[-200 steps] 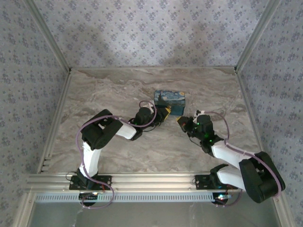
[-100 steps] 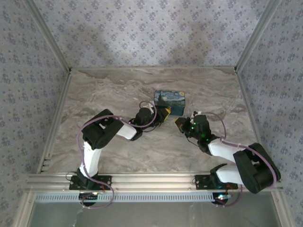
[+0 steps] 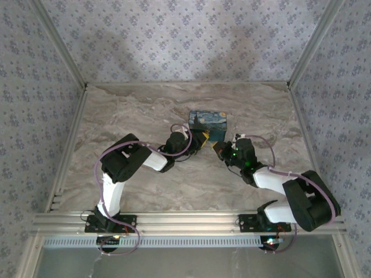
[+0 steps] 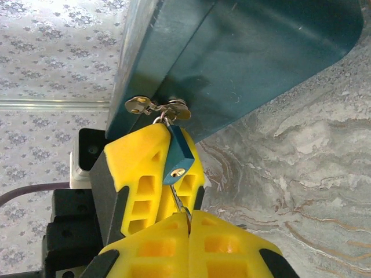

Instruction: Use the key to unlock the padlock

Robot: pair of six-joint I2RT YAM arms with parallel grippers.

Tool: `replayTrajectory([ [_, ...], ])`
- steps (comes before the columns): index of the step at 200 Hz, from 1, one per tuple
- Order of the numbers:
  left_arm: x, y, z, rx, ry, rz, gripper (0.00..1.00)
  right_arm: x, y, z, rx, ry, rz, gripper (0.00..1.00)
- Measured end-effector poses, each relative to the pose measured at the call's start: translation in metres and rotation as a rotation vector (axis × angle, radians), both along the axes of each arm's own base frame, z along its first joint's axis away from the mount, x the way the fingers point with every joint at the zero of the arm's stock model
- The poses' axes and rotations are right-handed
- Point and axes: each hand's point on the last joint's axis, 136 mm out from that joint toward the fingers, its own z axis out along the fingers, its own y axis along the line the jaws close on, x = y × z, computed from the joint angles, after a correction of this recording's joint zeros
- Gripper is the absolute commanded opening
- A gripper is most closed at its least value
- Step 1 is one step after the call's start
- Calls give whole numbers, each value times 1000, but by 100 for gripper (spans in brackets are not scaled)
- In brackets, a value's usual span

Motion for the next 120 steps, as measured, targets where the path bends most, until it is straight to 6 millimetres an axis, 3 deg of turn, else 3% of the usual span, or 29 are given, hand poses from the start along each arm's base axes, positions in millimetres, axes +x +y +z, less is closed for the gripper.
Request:
replayTrajectory([
  [120,0,0,0,-2,-2,0,7,5,4,-2,1,-3,4,0],
])
